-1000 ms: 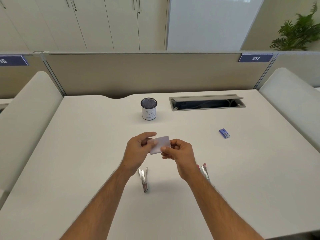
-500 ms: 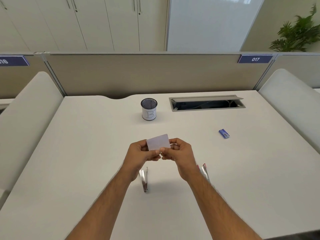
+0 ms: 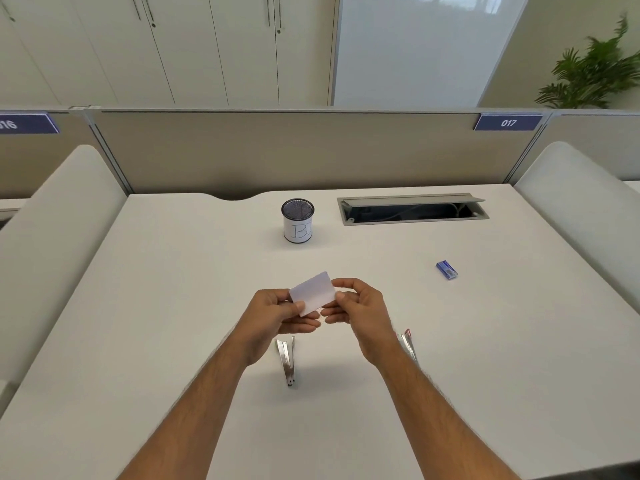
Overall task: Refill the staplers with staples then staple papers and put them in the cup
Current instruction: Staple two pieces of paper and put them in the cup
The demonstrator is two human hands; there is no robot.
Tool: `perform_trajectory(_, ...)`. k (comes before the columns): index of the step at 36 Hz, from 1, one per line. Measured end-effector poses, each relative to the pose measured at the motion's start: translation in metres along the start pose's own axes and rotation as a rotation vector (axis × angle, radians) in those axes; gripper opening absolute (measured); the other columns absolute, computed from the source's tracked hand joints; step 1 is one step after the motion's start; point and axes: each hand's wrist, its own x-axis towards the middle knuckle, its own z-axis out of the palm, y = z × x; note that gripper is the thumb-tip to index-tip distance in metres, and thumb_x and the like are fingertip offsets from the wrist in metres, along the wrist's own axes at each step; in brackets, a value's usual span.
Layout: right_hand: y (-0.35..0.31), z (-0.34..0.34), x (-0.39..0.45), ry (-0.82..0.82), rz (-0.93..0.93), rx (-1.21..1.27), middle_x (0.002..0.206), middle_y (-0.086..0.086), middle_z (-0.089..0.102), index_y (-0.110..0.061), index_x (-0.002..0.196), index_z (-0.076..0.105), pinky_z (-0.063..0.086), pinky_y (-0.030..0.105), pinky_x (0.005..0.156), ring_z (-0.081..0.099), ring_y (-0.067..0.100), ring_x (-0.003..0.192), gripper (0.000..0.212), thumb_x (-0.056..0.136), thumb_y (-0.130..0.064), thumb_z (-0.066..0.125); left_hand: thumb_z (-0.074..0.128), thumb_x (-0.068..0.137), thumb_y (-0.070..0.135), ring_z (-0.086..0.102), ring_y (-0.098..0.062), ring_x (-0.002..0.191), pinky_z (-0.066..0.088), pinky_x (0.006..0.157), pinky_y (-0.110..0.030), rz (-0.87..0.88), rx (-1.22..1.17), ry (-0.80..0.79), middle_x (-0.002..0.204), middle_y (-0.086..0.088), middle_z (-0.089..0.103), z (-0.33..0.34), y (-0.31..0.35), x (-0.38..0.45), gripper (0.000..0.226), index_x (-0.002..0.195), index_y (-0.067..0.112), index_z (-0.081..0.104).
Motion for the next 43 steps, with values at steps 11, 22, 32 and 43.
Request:
perform_trajectory(11,-0.001,0.007,0.012,-0.145,-0.171,-0.541,0.075,0.0,0.07,-0.022,0.123,0.057,0.057,0.025,0.07,0.069,0.011,0.069,0.03,0.1,-0.005,0.046,0.076,0.092,0.021,0.065,-0.014,0.077,0.053,0.066,-0.03,0.1,0.347,0.118,0.093,-0.015,0.075,-0.016,0.003,0.006,0.008,0.09,0.013,0.077)
perform_trajectory(22,0.044,0.044,0.008,-0.054,0.113,-0.927,0.101,0.006,0.071,-0.011,0.116,0.065,0.053,0.034,0.085,0.068,0.025,0.097,0.044,0.089,-0.046,0.07,0.076,0.088,0.003,0.065,-0.022,0.072,0.058,0.072,-0.038,0.145,0.151,0.415,0.072,-0.01,0.071,-0.05,-0.012,0.004,0.007,0.084,0.005,0.071)
perform_trajectory(32,0.094,0.093,-0.015,-0.09,0.203,-1.258,0.125,0.007,0.053,-0.012,0.127,0.047,0.049,0.033,0.088,0.058,0.026,0.115,0.06,0.091,-0.058,0.062,0.074,0.089,0.004,0.068,-0.02,0.072,0.061,0.071,-0.033,0.117,0.091,0.45,0.066,-0.005,0.061,-0.068,-0.019,0.003,0.021,0.07,0.013,0.073)
perform_trajectory(43,0.086,0.076,0.003,-0.007,0.161,-0.858,0.112,0.007,0.063,-0.01,0.114,0.064,0.045,0.029,0.08,0.061,0.024,0.1,0.026,0.1,-0.03,0.056,0.073,0.091,0.006,0.063,-0.022,0.078,0.054,0.078,-0.041,0.102,0.102,0.472,0.081,-0.008,0.071,-0.083,-0.019,0.01,0.01,0.081,0.01,0.075)
